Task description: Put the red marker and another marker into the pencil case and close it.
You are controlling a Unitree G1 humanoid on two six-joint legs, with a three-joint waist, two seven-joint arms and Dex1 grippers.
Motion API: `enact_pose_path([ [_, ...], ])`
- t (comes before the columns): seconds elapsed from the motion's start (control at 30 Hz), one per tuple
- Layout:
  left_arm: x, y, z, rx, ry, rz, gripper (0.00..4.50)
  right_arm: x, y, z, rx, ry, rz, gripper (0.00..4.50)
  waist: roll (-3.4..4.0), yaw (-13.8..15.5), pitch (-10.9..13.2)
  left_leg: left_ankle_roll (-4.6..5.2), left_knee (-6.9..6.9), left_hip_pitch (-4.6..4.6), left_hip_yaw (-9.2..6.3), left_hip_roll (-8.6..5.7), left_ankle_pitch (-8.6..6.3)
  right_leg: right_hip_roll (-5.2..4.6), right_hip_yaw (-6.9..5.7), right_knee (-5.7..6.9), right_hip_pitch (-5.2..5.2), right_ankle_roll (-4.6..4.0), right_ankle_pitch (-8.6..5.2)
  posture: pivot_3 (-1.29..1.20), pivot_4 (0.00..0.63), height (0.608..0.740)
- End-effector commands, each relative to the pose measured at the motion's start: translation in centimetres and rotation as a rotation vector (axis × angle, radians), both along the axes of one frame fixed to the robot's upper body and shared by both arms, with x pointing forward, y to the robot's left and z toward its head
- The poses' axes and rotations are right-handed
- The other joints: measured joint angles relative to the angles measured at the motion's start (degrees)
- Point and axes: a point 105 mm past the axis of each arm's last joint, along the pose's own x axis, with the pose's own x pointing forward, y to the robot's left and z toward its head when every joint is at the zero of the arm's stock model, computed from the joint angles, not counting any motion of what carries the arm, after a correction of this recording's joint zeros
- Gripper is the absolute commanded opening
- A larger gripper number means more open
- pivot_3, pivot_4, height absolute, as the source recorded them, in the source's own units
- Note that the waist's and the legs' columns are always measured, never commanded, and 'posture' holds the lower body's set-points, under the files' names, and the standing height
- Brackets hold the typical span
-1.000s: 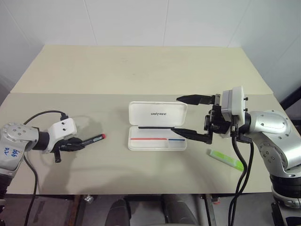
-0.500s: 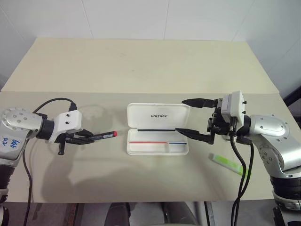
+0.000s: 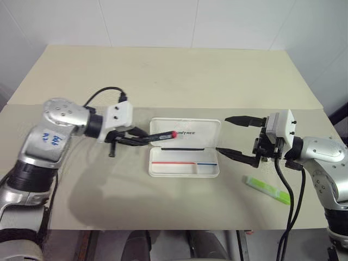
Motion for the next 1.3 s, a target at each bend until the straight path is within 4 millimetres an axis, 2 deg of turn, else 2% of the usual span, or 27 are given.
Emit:
enact_pose_path([
  [0.03, 0.4, -1.2, 0.1, 0.004, -0.008, -0.025, 0.56, -1.1, -1.0, 1.6, -0.016, -0.058, -0.019, 4.50, 0.00, 0.04, 0.00, 0.00, 0.00, 0.00, -0.01, 0.00, 0.00, 0.01, 0.00, 0.03, -0.01, 0.00, 0.00, 0.00, 0.150, 0.740],
  [0.2, 0.6, -3.2, -0.8, 0.003, 0.029, -0.056, 0.56, -1.7, -1.7, 1.8, -0.023, -0.068, -0.076, 4.50, 0.00, 0.11, 0.00, 0.00, 0.15, 0.01, -0.04, 0.00, 0.01, 0.02, 0.00, 0.15, 0.01, 0.01, -0.01, 0.00, 0.150, 0.740],
  [0.37, 1.1, -4.8, -1.8, 0.011, 0.044, -0.061, 0.56, -2.3, -1.3, 1.8, -0.008, -0.070, -0.098, 4.50, -0.01, 0.04, 0.01, 0.01, 0.46, 0.00, -0.06, -0.02, 0.00, 0.02, 0.03, 0.22, 0.09, 0.08, 0.03, 0.00, 0.150, 0.740],
  [0.63, 2.3, -6.9, -3.1, 0.027, 0.013, -0.061, 0.56, -2.7, -1.0, 1.9, 0.010, -0.081, -0.126, 4.50, -0.08, 0.12, 0.04, 0.02, 0.61, 0.11, -0.16, -0.10, 0.00, 0.00, 0.07, 0.16, 0.41, 0.19, 0.09, 0.00, 0.150, 0.740],
  [0.8, 2.8, -7.4, -3.7, 0.050, -0.030, -0.067, 0.56, -2.9, -0.8, 2.1, 0.016, -0.087, -0.136, 4.50, -0.08, 0.09, 0.04, 0.04, 0.53, 0.12, -0.19, -0.10, -0.01, 0.01, 0.07, 0.12, 0.42, 0.18, 0.09, 0.00, 0.150, 0.740],
  [0.87, 2.7, -7.9, -3.5, 0.021, -0.022, -0.075, 1.30, -2.9, -0.8, 2.2, 0.017, -0.089, -0.138, 4.50, -0.08, 0.16, 0.04, 0.05, 0.52, 0.11, -0.19, -0.10, -0.02, 0.01, 0.07, 0.12, 0.42, 0.19, 0.08, 0.00, 0.150, 0.740],
  [1.03, 2.3, -8.5, -2.8, -0.013, -0.014, -0.104, 2.83, -2.8, -0.7, 2.3, 0.020, -0.092, -0.137, 4.50, -0.08, 0.22, 0.05, 0.06, 0.53, 0.10, -0.19, -0.10, -0.02, 0.01, 0.07, 0.10, 0.43, 0.19, 0.08, 0.00, 0.150, 0.740],
  [1.3, 0.8, -8.6, -1.1, -0.090, 0.019, -0.157, 2.83, -2.6, -0.6, 1.8, 0.017, -0.053, -0.126, 4.50, -0.09, 0.25, 0.05, 0.06, 0.53, 0.11, -0.20, -0.10, -0.02, 0.01, 0.07, 0.10, 0.44, 0.19, 0.08, 0.00, 0.150, 0.740],
])
